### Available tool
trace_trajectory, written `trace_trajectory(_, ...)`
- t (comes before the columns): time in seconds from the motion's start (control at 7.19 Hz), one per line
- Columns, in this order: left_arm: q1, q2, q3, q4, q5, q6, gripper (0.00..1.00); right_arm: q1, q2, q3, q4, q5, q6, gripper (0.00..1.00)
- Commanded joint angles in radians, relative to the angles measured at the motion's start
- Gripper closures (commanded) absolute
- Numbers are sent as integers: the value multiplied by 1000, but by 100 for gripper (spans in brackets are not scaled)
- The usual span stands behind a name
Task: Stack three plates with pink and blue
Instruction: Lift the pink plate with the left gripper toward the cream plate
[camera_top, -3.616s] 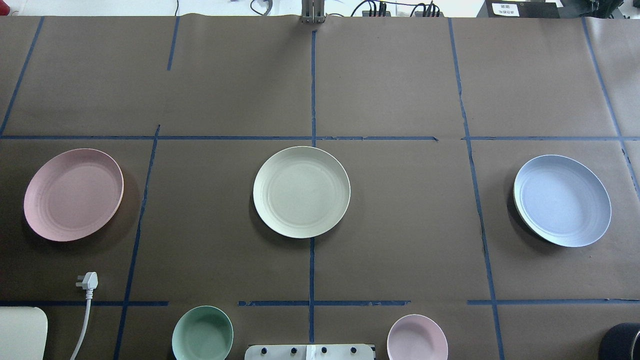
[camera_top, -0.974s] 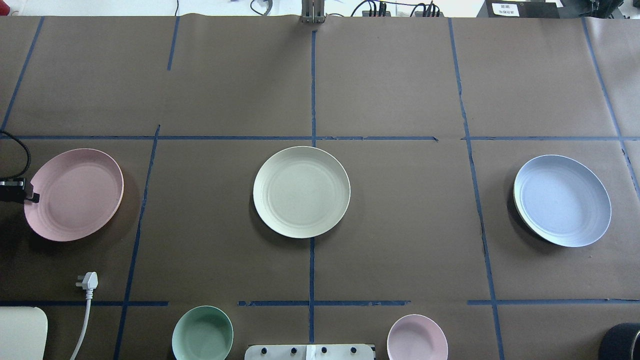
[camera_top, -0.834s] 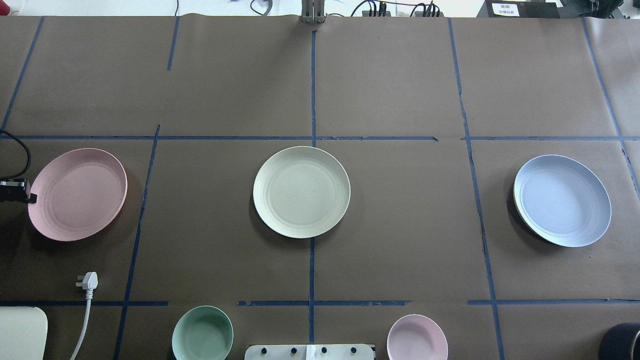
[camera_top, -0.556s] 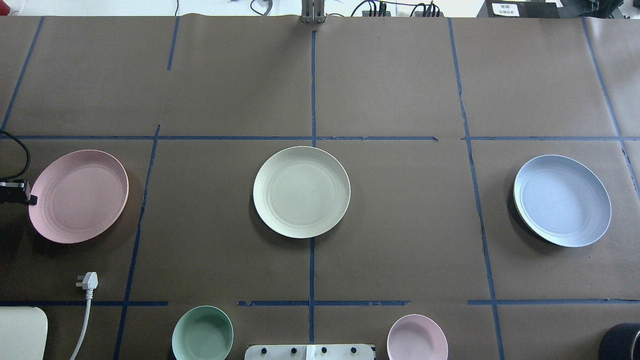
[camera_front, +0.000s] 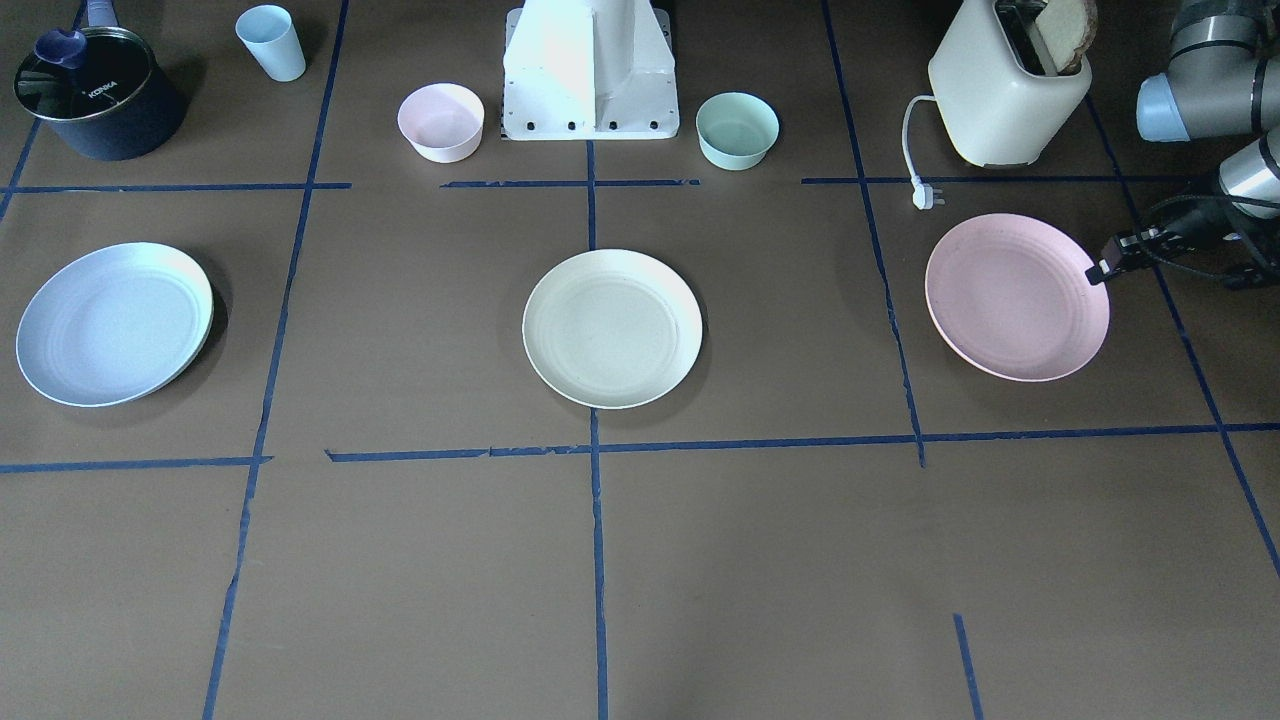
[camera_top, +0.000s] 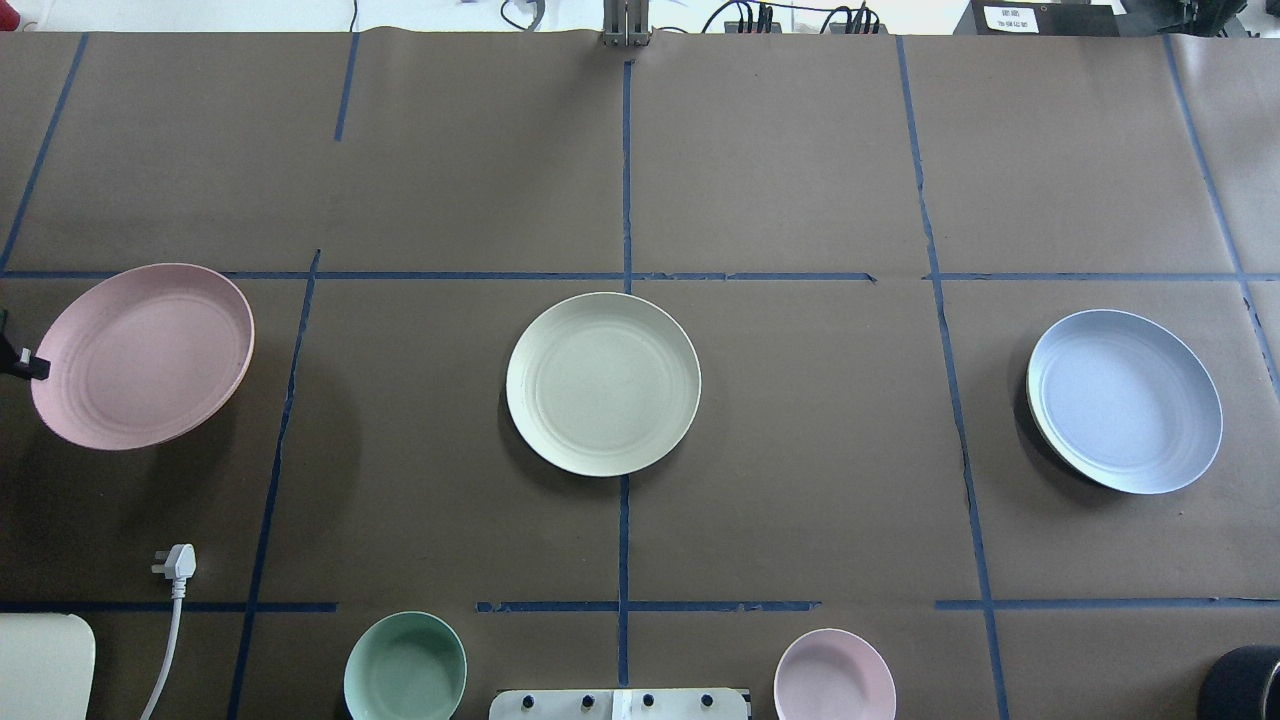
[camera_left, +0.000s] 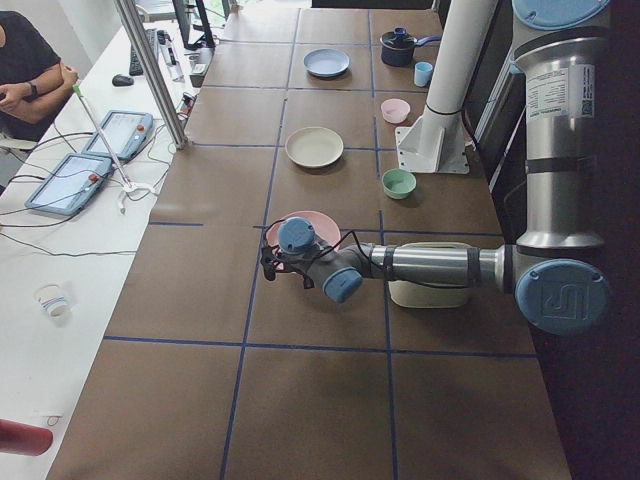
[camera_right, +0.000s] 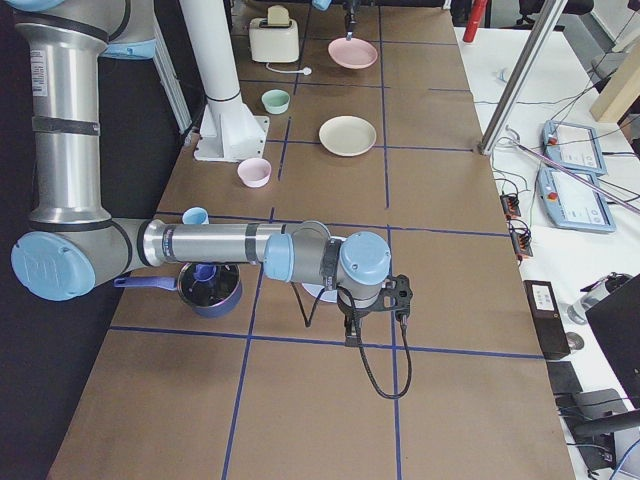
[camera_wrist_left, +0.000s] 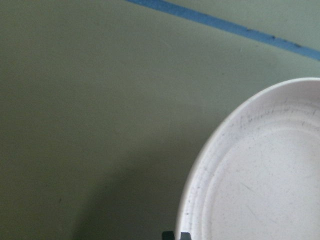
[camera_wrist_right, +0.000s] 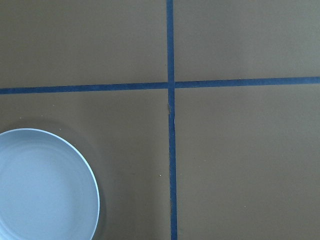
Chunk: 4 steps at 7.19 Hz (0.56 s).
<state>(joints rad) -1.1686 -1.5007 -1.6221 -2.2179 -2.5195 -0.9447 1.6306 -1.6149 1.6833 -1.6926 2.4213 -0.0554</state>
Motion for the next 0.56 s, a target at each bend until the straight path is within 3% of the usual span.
trace_trajectory(0.0, 0, -126, -47, 130, 2, -72, 100, 0, 4, 22, 1, 2, 3, 0)
trace_trajectory(0.14, 16, -195, -50, 132, 19, -157, 100, 0, 1, 26, -1, 5, 5, 0)
trace_trajectory(0.42, 188, -335, -54, 132, 153, -376, 100, 0, 1, 24, -1, 8, 3, 0)
